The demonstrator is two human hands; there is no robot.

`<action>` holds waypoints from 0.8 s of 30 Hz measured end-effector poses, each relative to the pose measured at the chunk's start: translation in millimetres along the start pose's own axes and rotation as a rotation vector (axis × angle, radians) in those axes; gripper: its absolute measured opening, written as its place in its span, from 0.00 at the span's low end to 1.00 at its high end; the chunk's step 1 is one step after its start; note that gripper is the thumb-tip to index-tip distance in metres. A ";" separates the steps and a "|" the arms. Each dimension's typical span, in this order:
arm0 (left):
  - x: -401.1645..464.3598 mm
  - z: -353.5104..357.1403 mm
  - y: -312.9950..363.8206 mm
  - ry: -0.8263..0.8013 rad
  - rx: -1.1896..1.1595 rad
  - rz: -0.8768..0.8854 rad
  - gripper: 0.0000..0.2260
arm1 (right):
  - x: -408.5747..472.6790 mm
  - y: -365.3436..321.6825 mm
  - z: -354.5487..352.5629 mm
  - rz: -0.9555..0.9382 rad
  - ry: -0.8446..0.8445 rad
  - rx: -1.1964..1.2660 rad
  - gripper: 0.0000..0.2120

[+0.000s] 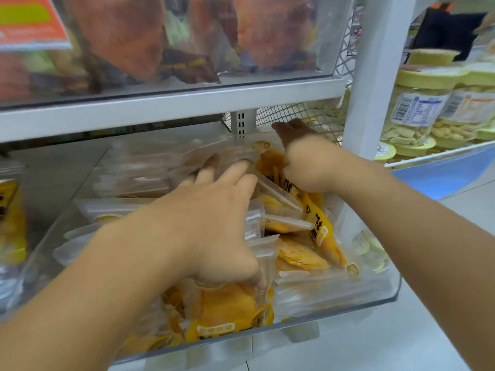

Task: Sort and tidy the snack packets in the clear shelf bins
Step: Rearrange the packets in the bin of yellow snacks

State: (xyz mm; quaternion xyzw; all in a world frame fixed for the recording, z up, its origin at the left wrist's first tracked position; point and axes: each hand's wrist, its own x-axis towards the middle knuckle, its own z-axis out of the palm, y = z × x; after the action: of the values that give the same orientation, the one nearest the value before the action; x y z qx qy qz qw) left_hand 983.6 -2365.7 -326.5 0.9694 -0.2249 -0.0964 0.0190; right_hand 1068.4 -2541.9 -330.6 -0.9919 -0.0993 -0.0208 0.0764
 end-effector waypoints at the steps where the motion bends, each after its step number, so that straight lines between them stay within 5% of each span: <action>1: -2.2 0.9 -1.5 0.027 -0.019 0.011 0.60 | 1.1 1.4 2.0 -0.004 0.035 -0.018 0.32; 10: -7.9 6.8 -9.2 0.094 -0.005 0.037 0.61 | 18.6 -7.8 -7.0 0.045 -0.014 -0.314 0.09; 15: -11.7 5.5 -7.7 0.095 -0.053 0.023 0.57 | 31.0 -6.7 -2.0 0.098 0.163 -0.396 0.03; 18: -12.0 6.4 -9.1 0.106 -0.089 0.023 0.51 | 40.9 -3.2 0.7 0.163 0.278 -0.318 0.18; 21: -9.5 7.8 -10.8 0.113 -0.075 0.041 0.49 | 36.6 -6.7 -1.9 0.137 0.179 -0.197 0.38; 24: -8.9 7.5 -11.9 0.116 -0.079 0.056 0.49 | 3.8 -6.0 -6.5 0.098 0.178 -0.186 0.33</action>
State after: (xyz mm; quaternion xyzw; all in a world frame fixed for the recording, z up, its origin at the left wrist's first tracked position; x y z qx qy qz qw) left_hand 979.4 -2351.0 -333.2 0.9651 -0.2467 -0.0482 0.0730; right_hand 1070.7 -2536.4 -323.1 -0.9926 -0.0415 -0.1141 -0.0066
